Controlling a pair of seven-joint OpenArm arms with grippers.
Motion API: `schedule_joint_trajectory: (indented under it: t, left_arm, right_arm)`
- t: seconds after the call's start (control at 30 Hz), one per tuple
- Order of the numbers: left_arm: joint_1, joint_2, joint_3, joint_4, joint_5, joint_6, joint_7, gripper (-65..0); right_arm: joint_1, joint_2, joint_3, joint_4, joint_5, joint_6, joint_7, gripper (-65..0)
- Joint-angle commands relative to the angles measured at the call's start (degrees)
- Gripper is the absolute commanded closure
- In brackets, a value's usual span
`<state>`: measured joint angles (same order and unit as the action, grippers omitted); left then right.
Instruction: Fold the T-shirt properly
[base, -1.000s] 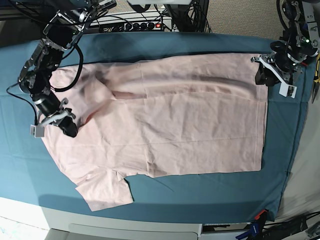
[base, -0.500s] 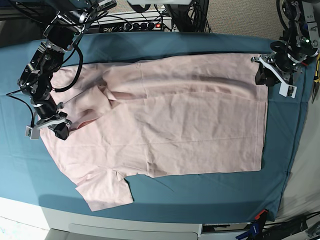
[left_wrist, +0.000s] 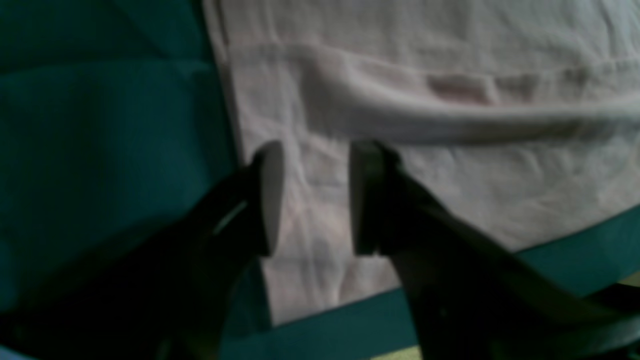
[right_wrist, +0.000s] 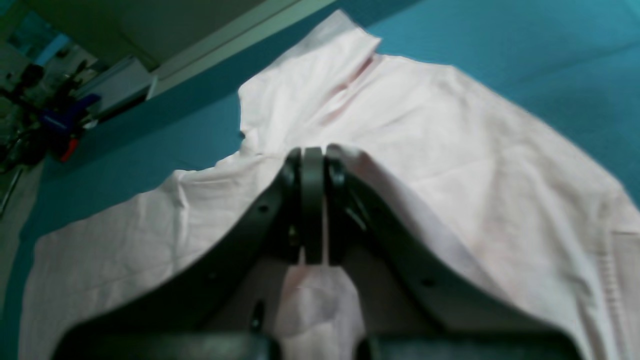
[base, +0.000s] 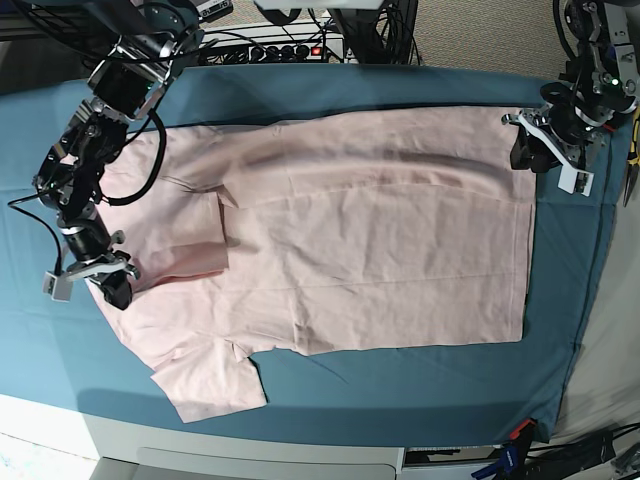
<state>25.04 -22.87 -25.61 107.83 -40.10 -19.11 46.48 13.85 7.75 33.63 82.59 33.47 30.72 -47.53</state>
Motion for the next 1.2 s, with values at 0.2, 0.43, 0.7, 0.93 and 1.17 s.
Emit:
schedule_joint_trajectory:
  t: [0.2, 0.43, 0.7, 0.93, 1.17]
  left_arm:
    - [-0.13, -0.76, -0.39, 0.76, -0.59, -0.39, -1.07, -23.2]
    - [-0.11, -0.76, -0.37, 0.76, -0.57, -0.39, -1.03, -23.2]
    - [-0.13, -0.79, -0.37, 0.76, -0.59, -0.39, -1.03, -23.2]
    - [-0.15, -0.79, -0.37, 0.76, -0.63, -0.42, -1.05, -23.2]
    - [-0.26, -0.79, -0.37, 0.76, -1.95, -0.46, -0.85, -23.2]
  right_arm:
    - [1.53, 0.66, -3.08, 0.94, -1.66, 0.44, 0.02, -4.8]
    - [1.55, 1.01, -2.73, 0.96, -5.27, -1.55, -0.04, -29.6]
    - [1.16, 6.99, 5.66, 0.98, 11.34, -2.64, -22.21, -29.5]
    - [-8.04, 12.28, 21.11, 0.90, 13.42, -5.07, -23.43, -29.5]
    - [-14.99, 12.63, 21.75, -7.63, 18.80, -4.92, -24.92, -29.5]
